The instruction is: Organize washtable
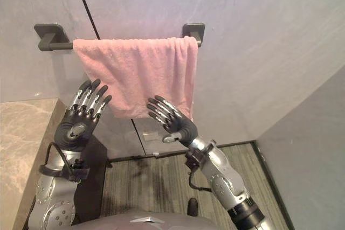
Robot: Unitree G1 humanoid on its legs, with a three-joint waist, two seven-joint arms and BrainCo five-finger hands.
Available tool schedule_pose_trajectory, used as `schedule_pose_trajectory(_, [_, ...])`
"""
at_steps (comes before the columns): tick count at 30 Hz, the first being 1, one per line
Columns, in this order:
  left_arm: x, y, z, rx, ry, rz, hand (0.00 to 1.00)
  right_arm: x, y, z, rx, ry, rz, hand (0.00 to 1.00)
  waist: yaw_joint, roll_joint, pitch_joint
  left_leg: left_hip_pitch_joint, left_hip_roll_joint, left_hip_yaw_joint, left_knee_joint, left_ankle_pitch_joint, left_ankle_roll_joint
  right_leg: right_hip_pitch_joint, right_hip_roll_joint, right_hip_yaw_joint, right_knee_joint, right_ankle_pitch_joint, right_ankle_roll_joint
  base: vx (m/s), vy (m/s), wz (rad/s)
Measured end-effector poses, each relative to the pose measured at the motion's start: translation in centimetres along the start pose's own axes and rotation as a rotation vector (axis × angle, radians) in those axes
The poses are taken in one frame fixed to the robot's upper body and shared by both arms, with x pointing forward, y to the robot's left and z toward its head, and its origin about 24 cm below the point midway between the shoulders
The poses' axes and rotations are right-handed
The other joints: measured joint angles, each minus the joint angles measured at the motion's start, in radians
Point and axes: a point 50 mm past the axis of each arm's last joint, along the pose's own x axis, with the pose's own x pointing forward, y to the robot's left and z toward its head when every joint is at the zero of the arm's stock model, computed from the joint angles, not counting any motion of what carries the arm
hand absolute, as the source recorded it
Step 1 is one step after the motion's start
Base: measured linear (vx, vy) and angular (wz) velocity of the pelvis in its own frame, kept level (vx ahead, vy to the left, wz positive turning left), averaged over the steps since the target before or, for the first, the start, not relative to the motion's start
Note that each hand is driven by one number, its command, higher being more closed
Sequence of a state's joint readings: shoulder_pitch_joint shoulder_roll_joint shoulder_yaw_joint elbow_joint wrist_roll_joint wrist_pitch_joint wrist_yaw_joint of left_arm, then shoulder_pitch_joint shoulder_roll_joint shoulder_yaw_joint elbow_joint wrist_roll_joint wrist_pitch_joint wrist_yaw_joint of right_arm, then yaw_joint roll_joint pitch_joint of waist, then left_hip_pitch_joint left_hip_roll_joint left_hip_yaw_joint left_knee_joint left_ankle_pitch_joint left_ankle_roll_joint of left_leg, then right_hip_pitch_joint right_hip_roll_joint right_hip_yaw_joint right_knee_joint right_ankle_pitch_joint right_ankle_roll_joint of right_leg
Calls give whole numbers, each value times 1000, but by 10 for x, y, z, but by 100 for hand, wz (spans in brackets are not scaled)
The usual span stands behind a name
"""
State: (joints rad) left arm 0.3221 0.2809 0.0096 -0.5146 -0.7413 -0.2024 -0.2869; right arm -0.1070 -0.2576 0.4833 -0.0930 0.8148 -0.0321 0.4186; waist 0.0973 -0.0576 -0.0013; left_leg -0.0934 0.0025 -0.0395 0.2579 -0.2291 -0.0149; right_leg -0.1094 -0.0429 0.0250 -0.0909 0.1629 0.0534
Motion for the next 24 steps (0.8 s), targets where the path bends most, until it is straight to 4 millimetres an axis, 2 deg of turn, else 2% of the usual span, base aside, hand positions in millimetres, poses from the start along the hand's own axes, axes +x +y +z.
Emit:
schedule_pose_trajectory(4, [18, -1, -6, -18, -19, -25, 0, 17, -1, -2, -3, 18, 9, 0, 3, 2, 1, 2, -3, 11, 5, -3, 2, -1, -1, 16, 0, 0, 0, -17, 22, -10])
schedule_pose_trajectory(7, [40, 13, -26, -37, 19, 15, 0, 32, -1, 1, -22, 20, 21, 0, 0, 6, 4, 1, -3, 11, 9, -3, 2, -1, 1, 15, 0, 1, -1, 0, 0, 0])
schedule_pose_trajectory(10, [56, 22, -37, -63, 46, 66, 0, 42, 1, 0, 12, 24, 19, 0, -6, 5, 4, 0, 1, 8, 9, -2, 1, -2, 2, 15, 0, 5, -4, 11, -4, 0])
schedule_pose_trajectory(14, [70, 25, -38, -51, 41, 76, 0, 54, -1, -3, 35, 42, -2, 0, -5, 5, 4, 0, 1, 7, 9, -1, 1, -6, 2, 15, 0, 5, -4, 28, -6, 0])
schedule_pose_trajectory(19, [93, 43, -48, -95, 72, 162, 0, 75, -1, 1, 31, 52, -9, 0, -5, 1, 7, -6, 0, 3, 7, 2, 0, -8, 0, 7, 0, 6, -5, -10, -1, 3])
schedule_pose_trajectory(21, [109, 46, -46, -113, 68, 171, 0, 87, -1, 6, 38, 41, -17, 0, -5, -16, 34, -7, -1, -6, -5, 16, -4, -11, -2, -5, 0, 10, -10, -45, -20, 11])
schedule_pose_trajectory(24, [120, 51, -38, -80, 54, 184, 0, 94, -1, 8, 31, 41, -39, 0, -5, -25, 47, -25, 2, -7, -7, 22, -9, -29, 0, -7, -1, 15, -16, -33, -17, 2])
